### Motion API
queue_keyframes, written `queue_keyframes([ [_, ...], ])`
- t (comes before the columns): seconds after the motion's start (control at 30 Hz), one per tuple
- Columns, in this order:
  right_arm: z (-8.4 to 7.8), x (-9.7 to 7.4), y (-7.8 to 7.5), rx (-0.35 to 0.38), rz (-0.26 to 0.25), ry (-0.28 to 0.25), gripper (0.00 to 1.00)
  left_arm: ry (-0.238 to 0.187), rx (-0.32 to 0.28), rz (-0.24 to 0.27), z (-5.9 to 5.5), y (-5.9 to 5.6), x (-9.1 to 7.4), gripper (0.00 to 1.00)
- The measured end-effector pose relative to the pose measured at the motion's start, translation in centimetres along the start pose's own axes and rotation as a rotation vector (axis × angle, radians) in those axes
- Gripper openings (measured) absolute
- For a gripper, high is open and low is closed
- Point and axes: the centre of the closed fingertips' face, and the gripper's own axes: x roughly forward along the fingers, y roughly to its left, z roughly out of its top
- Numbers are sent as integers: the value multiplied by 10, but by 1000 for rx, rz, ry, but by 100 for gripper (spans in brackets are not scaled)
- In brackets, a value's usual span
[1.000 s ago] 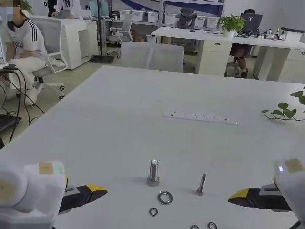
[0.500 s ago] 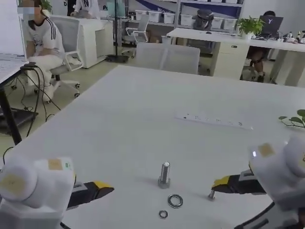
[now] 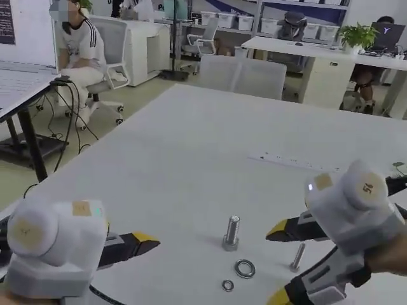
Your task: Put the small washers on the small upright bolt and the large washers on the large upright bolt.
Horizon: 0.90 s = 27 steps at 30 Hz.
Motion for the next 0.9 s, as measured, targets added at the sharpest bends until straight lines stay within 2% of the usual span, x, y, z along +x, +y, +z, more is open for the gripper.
queue_keyframes([
  [0.13,-1,8,-4,-14,21,33,76,-12,-4,13,2,1,-2,100],
  [0.27,-5,12,-10,-37,30,95,73,-24,-8,23,3,1,-2,100],
  [0.37,-4,16,-14,-41,42,108,71,-28,-10,26,3,0,-2,100],
  [0.5,-8,23,-19,-46,55,154,69,-36,-14,35,4,1,-2,100],
  [0.6,-12,28,-23,-55,59,188,68,-39,-17,42,4,2,-3,100],
  [0.8,-14,37,-29,-57,65,218,64,-43,-20,49,5,4,-3,100],
  [0.9,-18,39,-36,-91,48,251,59,-47,-20,52,7,4,-3,100],
])
